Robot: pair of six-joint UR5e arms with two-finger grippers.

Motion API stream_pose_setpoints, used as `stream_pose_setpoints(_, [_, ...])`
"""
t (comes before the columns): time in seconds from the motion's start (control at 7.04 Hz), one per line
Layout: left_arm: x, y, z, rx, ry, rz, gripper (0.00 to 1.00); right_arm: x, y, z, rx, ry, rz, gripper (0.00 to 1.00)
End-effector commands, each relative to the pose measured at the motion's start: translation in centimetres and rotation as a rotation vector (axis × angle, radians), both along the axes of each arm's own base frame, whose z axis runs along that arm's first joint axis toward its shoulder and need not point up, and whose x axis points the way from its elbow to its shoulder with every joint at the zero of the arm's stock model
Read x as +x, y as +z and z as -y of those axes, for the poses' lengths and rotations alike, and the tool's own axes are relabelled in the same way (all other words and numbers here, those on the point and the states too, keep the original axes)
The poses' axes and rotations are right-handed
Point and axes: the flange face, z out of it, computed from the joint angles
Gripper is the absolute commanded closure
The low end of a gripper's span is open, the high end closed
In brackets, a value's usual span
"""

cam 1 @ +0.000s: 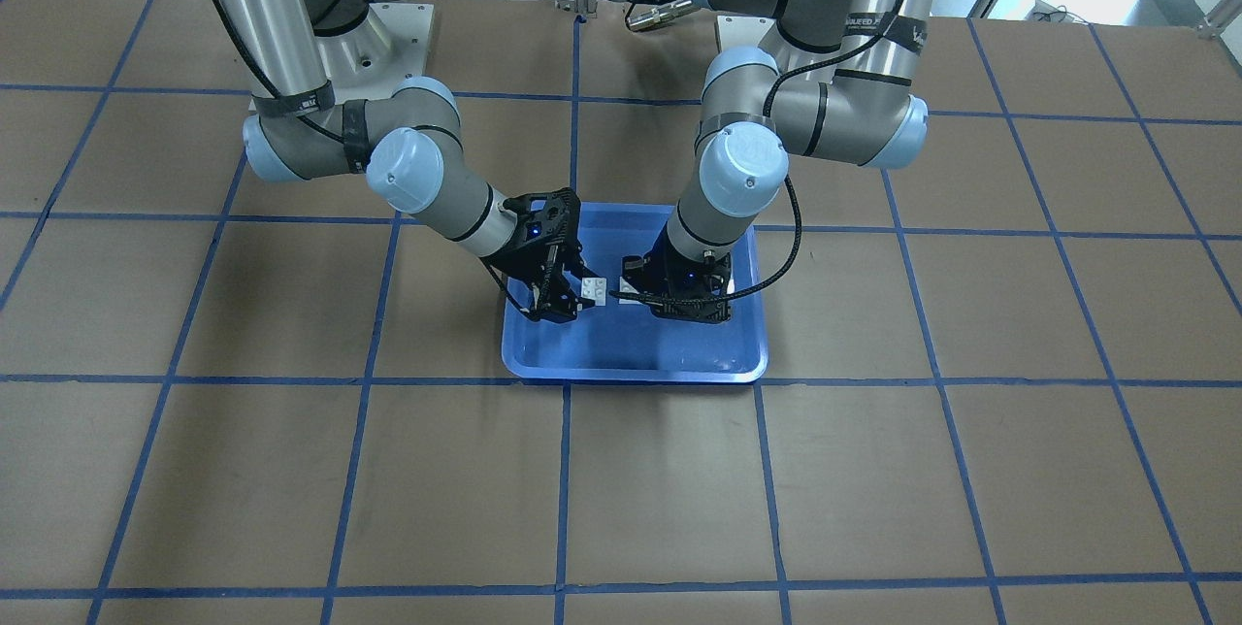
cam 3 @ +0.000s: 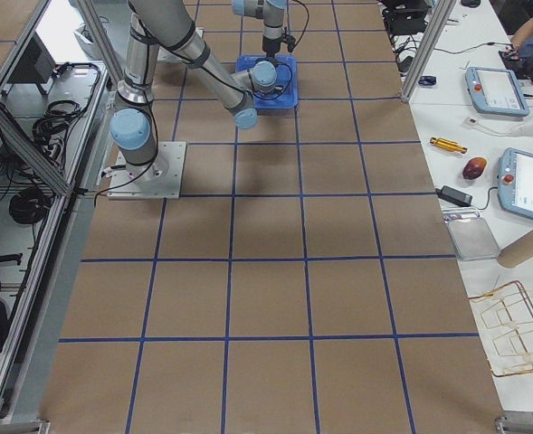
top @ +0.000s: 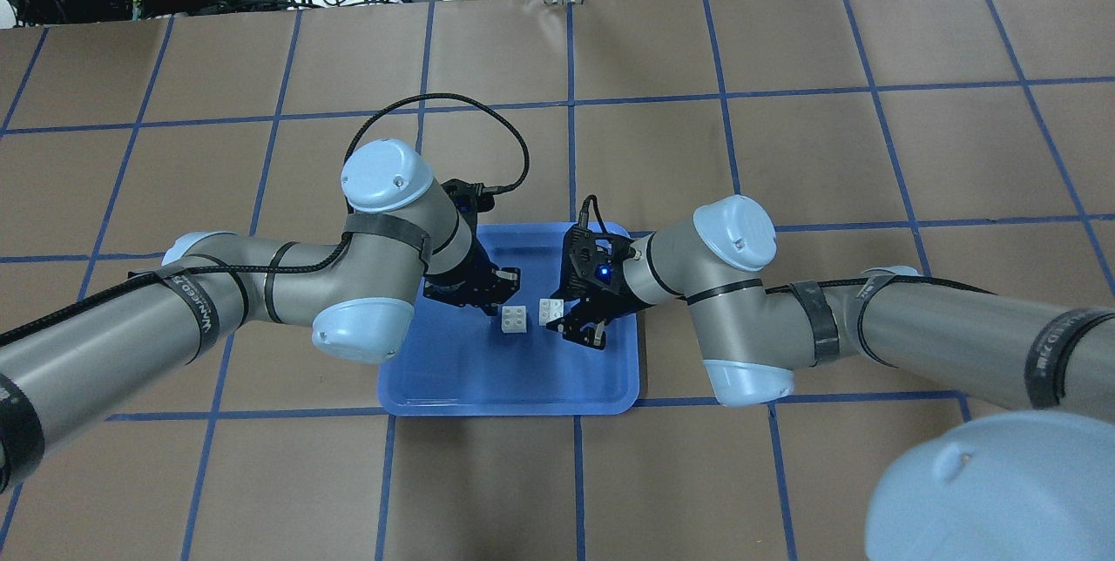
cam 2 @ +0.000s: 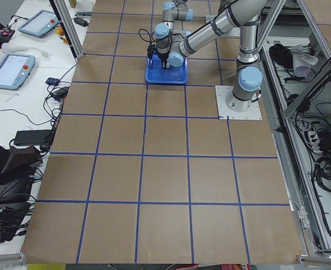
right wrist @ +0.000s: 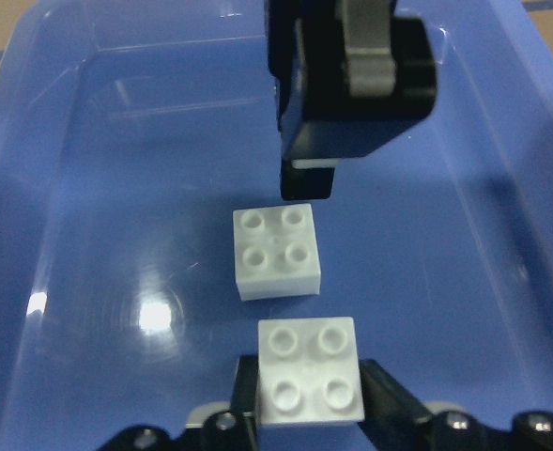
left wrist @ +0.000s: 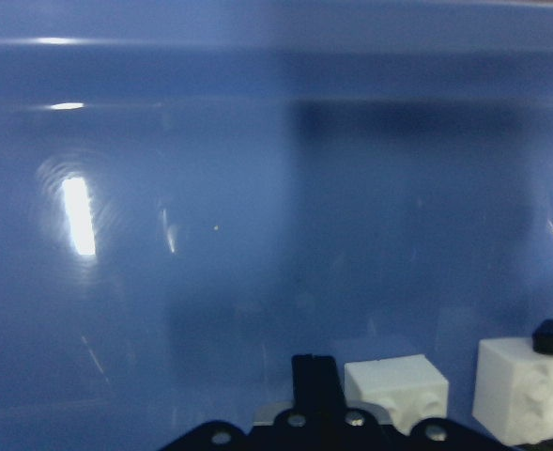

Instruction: Assemble white blocks and place on blue tray

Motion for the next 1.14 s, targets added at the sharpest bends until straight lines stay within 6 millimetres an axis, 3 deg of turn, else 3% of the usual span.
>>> stream_pose_setpoints(0.0, [-0.05,-0.12,-0.05,0.004,0.000,0.000,0.91,1.00,0.03,-0.36,0.010,0.001,0.000,1.00])
stream_pose_setpoints(0.99, [-0.50,-0.27,-0.50,0.022,0.007,-0.051,0.91,1.07,-0.41,-0.09,0.019,-0.012,0.000,0.99])
